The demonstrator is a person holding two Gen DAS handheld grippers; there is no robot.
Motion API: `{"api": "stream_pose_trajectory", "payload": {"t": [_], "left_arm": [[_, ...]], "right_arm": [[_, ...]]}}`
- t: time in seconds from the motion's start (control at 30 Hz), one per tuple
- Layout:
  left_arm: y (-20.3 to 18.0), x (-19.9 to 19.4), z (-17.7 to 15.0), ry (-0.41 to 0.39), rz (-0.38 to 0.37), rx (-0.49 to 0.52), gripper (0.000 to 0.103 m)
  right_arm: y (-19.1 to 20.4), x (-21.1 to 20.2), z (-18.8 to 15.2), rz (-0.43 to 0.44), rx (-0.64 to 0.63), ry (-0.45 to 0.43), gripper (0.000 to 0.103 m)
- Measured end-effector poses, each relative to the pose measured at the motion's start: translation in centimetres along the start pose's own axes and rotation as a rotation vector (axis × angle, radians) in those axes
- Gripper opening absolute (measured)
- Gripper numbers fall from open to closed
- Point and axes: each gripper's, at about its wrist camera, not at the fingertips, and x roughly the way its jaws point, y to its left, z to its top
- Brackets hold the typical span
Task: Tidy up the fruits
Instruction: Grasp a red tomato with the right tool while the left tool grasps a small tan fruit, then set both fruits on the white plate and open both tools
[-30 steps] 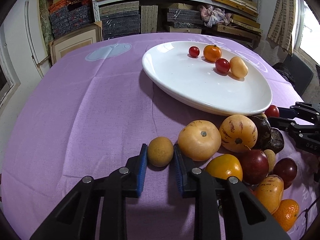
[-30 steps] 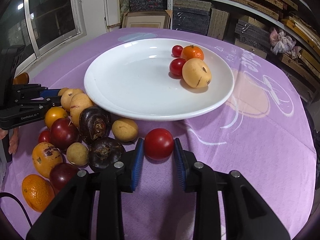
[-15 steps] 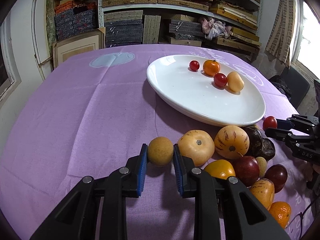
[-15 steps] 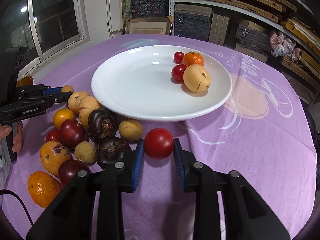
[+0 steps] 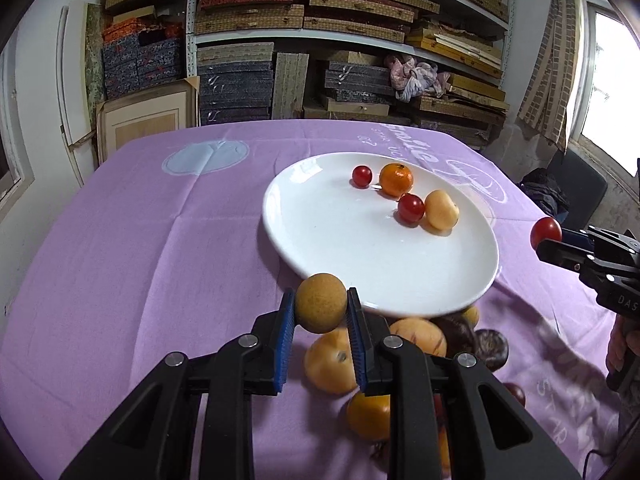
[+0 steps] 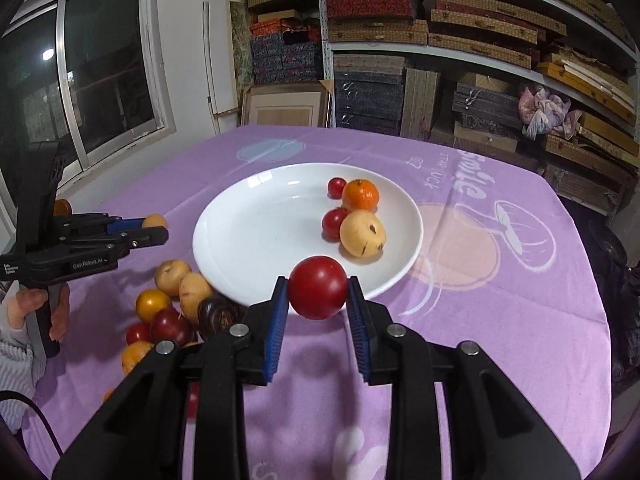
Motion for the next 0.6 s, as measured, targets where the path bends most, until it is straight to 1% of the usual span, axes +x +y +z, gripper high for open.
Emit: {"api": "stream_pose_trajectory", "payload": {"t": [0.13, 0.2, 0.27, 0.33, 0.4, 0.43, 0.47, 0.5, 0.53, 0.6], "left_arm": [[-1.3, 3.3, 2.0, 0.038, 0.008, 0.003, 0.025], [-1.4, 4.8, 2.3, 0.061, 0.004, -0.017, 0.025], [-1.5, 6.1, 2.3, 0.080, 0.020, -0.011, 0.025], [-1.5, 6.7, 2.2, 0.078, 0.025, -0.007, 0.027], [-1.3, 6.9, 2.1, 0.064, 0.016, -0.023, 0.031], [-1.2, 6.7, 2.1, 0.051, 0.006, -0.033, 0.041], [-1.0, 6.4, 2.1, 0.035, -0.005, -0.041, 0.054], [-1.0, 6.0, 2.1, 0.018, -0.009, -0.043, 0.060], [-1.1, 5.5, 2.1, 0.003, 0.000, -0.037, 0.069], [-1.2, 4.4, 2.0, -0.021, 0.016, -0.027, 0.070]], "right_arm": [[0.8, 3.4, 1.8, -0.008, -0.014, 0.031, 0.028], [1.1, 5.1, 1.9, 0.009, -0.005, 0.045, 0.028], [1.2, 6.6, 1.9, 0.016, 0.001, 0.056, 0.029], [1.1, 7.6, 1.7, 0.024, 0.006, 0.065, 0.029], [0.8, 8.0, 1.5, 0.022, 0.011, 0.064, 0.031], [0.6, 8.2, 1.4, 0.033, 0.020, 0.068, 0.040], [0.4, 8.2, 1.3, 0.041, 0.033, 0.070, 0.044], [0.2, 8.0, 1.3, 0.040, 0.044, 0.063, 0.048], [0.1, 7.7, 1.3, 0.039, 0.046, 0.057, 0.049], [0.2, 6.9, 1.4, 0.041, 0.045, 0.045, 0.050]]}}
